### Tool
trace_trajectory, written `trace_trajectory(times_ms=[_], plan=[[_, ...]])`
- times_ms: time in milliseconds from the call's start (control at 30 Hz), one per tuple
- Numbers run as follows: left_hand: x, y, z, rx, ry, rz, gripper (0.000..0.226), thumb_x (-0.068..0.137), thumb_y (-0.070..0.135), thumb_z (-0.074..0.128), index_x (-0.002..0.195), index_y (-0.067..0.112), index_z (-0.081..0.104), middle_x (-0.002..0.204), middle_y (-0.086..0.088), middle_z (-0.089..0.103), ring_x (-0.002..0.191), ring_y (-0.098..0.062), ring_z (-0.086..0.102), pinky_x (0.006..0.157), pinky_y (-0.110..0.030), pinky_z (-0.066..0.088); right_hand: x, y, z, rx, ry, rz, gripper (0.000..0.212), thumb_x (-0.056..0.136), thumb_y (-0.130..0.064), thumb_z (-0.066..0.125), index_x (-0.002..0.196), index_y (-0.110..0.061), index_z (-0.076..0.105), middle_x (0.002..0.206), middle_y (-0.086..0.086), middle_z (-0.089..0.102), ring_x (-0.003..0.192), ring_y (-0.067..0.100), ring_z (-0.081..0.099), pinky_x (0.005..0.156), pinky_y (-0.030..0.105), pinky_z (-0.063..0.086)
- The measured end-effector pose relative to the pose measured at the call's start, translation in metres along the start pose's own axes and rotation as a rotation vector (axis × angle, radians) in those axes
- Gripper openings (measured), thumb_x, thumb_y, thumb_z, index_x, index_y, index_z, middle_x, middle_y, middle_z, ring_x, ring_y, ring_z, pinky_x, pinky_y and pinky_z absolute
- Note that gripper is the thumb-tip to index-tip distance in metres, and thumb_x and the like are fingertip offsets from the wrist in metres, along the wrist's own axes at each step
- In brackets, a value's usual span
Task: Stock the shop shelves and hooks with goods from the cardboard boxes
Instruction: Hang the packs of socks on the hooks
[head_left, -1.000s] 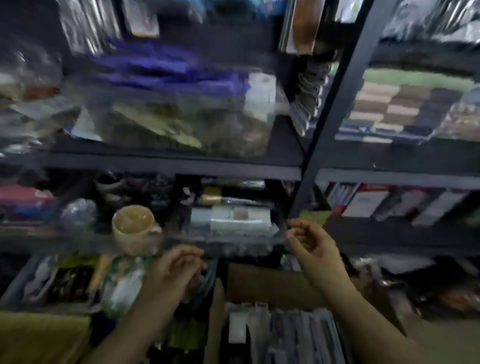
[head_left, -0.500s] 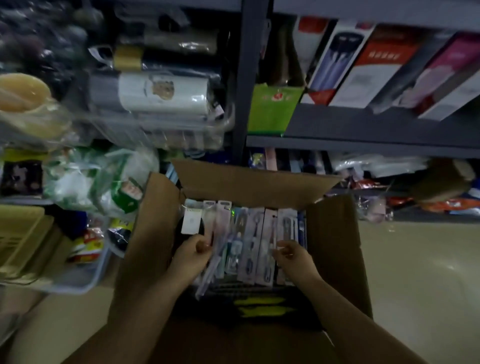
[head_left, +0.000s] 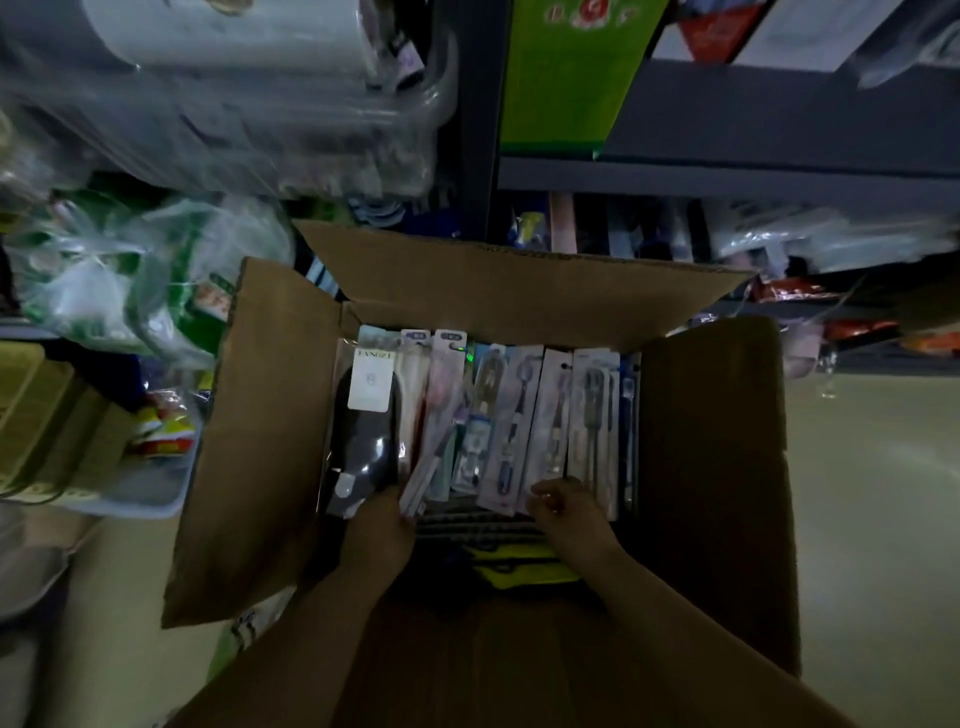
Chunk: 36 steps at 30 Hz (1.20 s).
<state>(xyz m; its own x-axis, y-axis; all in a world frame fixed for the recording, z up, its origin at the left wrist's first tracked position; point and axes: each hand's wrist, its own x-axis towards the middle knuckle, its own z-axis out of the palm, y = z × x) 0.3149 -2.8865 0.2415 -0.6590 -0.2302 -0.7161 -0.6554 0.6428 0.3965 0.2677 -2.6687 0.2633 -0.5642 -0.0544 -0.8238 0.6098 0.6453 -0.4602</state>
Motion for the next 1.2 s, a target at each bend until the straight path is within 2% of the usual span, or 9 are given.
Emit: trace_trajectory(times_ms=[67,133,233,333,433,633,833,967,1200], plan=[[0.001,-0.002,0.0,-0.037,0.009,-0.018,0.022,0.093,0.005,0.053,0.113,0.0,0.06,0.11,-0.018,0.065,0.103,-0.031,0.06,0.073,-0.021,0.037,0.0,0.001,0.006,-0.009,-0.008,0.012,0.024,0.099,-0.012,0.048,0.119,-0.001,0.057,0.105,0.011,0.058,0.076,0.002,0.047,0.085,0.006,0.043],[0.0,-0.001,-0.004,-0.113,0.008,-0.036,0.023,0.094,0.005,0.052,0.115,-0.001,0.059,0.11,-0.018,0.063,0.105,-0.031,0.059,0.074,-0.022,0.039,0.003,0.004,0.011,-0.019,-0.003,0.015,0.021,0.098,-0.016,0.05,0.114,-0.004,0.058,0.094,0.005,0.061,0.078,0.005,0.053,0.11,0.035,0.037],[-0.007,0.006,-0.016,-0.208,-0.019,-0.025,0.024,0.096,0.002,0.046,0.114,-0.009,0.058,0.109,-0.023,0.062,0.105,-0.035,0.058,0.08,-0.028,0.043,0.004,0.001,0.016,-0.003,-0.03,0.025,0.025,0.099,-0.021,0.05,0.12,-0.01,0.055,0.101,0.003,0.057,0.086,0.016,0.057,0.075,0.026,0.048],[-0.021,0.013,-0.031,-0.291,-0.034,0.008,0.023,0.097,0.003,0.043,0.114,0.005,0.058,0.095,-0.009,0.061,0.095,-0.026,0.057,0.079,-0.029,0.044,0.003,-0.002,0.019,0.005,-0.018,0.015,0.026,0.099,-0.021,0.049,0.122,-0.01,0.055,0.099,0.001,0.054,0.077,0.01,0.05,0.056,0.015,0.037],[-0.027,0.012,-0.042,-0.36,-0.038,-0.003,0.023,0.098,0.009,0.046,0.094,0.031,0.05,0.085,0.009,0.053,0.086,-0.014,0.057,0.073,-0.026,0.047,0.002,-0.004,0.018,-0.003,0.017,-0.006,0.026,0.099,-0.023,0.05,0.121,-0.013,0.055,0.092,-0.006,0.053,0.077,0.009,0.051,0.057,0.016,0.037],[-0.027,0.017,-0.03,-0.653,-0.224,-0.116,0.023,0.091,0.01,0.06,0.114,0.012,0.06,0.106,-0.008,0.067,0.101,-0.025,0.063,0.083,-0.033,0.053,0.004,-0.016,0.022,0.113,-0.048,0.054,0.03,0.099,-0.027,0.05,0.124,-0.012,0.056,0.114,0.006,0.063,0.093,0.019,0.062,0.076,0.029,0.056],[-0.022,0.026,-0.008,-0.695,-0.309,-0.089,0.011,0.092,0.006,0.058,0.092,0.016,0.063,0.087,-0.005,0.067,0.081,-0.015,0.062,0.07,-0.021,0.05,0.016,-0.041,0.046,0.441,-0.125,0.104,0.014,0.096,-0.018,0.057,0.109,-0.016,0.059,0.107,0.013,0.065,0.101,0.03,0.062,0.096,0.041,0.051],[-0.015,0.015,-0.014,-0.606,-0.229,-0.079,0.011,0.091,0.004,0.058,0.097,0.014,0.059,0.103,-0.009,0.065,0.089,-0.016,0.06,0.079,-0.025,0.051,0.03,-0.043,0.05,0.386,-0.062,0.137,0.011,0.093,-0.014,0.06,0.098,-0.006,0.066,0.096,0.016,0.064,0.09,0.028,0.06,0.091,0.044,0.052],[-0.001,-0.001,-0.056,-0.44,0.078,-0.105,0.032,0.093,0.006,0.053,0.125,0.008,0.052,0.111,-0.01,0.058,0.106,-0.027,0.057,0.081,-0.029,0.043,0.052,-0.034,0.04,0.075,0.116,0.102,0.032,0.094,-0.02,0.06,0.121,-0.003,0.059,0.108,0.017,0.065,0.096,0.031,0.061,0.088,0.036,0.052]])
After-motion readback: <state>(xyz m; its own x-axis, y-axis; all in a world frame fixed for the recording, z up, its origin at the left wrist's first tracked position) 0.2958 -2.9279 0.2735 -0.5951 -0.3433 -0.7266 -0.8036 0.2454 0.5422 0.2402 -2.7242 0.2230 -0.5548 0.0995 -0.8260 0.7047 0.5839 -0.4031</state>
